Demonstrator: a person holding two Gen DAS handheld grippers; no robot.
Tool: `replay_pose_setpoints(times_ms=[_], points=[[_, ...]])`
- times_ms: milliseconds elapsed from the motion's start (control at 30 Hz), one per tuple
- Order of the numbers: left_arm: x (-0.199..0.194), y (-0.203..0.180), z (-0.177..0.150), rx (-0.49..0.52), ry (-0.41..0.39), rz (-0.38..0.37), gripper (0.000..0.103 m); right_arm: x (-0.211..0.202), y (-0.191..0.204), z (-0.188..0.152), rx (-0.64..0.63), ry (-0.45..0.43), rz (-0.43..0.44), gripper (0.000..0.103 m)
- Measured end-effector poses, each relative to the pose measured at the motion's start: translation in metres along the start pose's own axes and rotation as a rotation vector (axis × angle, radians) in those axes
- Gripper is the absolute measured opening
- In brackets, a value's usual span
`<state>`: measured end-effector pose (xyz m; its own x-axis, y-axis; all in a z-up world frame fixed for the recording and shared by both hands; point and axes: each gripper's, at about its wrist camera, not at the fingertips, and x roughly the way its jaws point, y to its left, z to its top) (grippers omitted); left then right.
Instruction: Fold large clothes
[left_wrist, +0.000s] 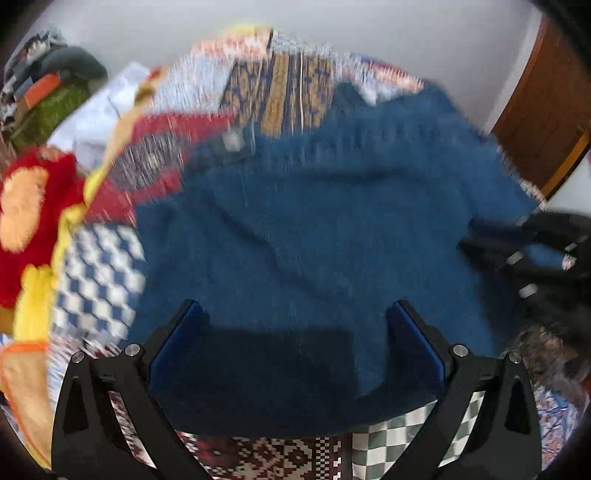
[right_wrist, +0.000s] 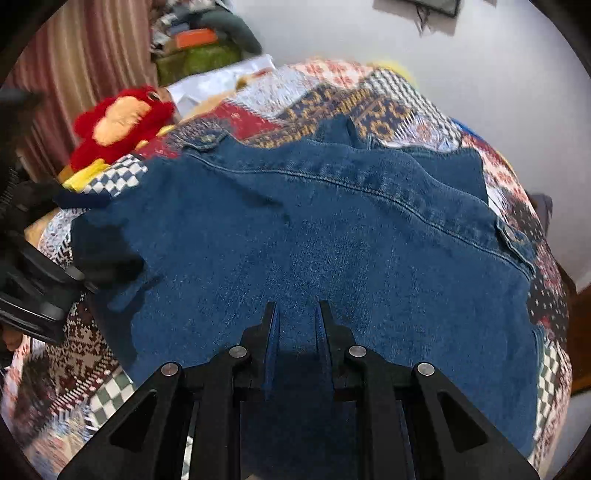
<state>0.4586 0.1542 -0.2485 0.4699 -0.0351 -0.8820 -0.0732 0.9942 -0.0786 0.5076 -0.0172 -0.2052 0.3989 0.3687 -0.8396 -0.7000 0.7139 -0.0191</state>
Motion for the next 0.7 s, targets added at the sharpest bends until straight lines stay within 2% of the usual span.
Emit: replay_pose_setpoints(times_ms=[133,167,200,233,267,300,333,367,433,533,567,633,700], points=[[0.008,0.008,-0.011,-0.051,-0.029,-0.044,0.103,-0.002,0.003,-0.01,-0.063,0.025,-0.092,0.019],[0.008,0.01,-0.012,-0.054,-0.031,-0.037,0.103,-0.003,0.001,-0.013,-0.065,0.019,-0.103,0.034],[0.006,0.011,-0.013,-0.057,-0.039,-0.016,0.103,-0.005,-0.002,-0.015,-0.063,0.012,-0.135,0.067],[0.005,0.012,-0.015,-0.054,-0.044,-0.007,0.103,-0.006,-0.007,-0.016,-0.06,0.002,-0.198,0.082],[0.005,0.014,-0.016,-0.047,-0.047,-0.001,0.103,-0.006,-0.012,-0.018,-0.057,-0.014,-0.251,0.093],[0.004,0.014,-0.017,-0.039,-0.05,0.01,0.103,-0.007,-0.019,-0.021,-0.046,-0.021,-0.242,0.093],[0.003,0.016,-0.019,-0.034,-0.053,0.013,0.103,-0.007,-0.028,-0.024,-0.008,-0.012,-0.198,0.093],[0.001,0.017,-0.02,-0.032,-0.055,0.015,0.103,-0.007,-0.041,-0.027,0.059,0.008,-0.146,0.093],[-0.001,0.022,-0.023,-0.028,-0.057,0.029,0.103,-0.005,-0.062,-0.033,0.144,0.046,-0.106,0.093],[-0.007,0.028,-0.029,-0.022,-0.063,0.093,0.103,-0.013,-0.076,-0.047,0.142,0.022,-0.058,0.091],[-0.009,0.03,-0.032,-0.015,-0.061,0.105,0.103,-0.017,-0.075,-0.05,0.124,0.022,-0.074,0.091],[-0.012,0.035,-0.038,-0.012,-0.069,0.137,0.103,-0.022,-0.075,-0.054,0.097,0.027,-0.168,0.092],[-0.015,0.039,-0.042,-0.017,-0.075,0.155,0.103,-0.03,-0.083,-0.063,0.095,0.021,-0.163,0.092]])
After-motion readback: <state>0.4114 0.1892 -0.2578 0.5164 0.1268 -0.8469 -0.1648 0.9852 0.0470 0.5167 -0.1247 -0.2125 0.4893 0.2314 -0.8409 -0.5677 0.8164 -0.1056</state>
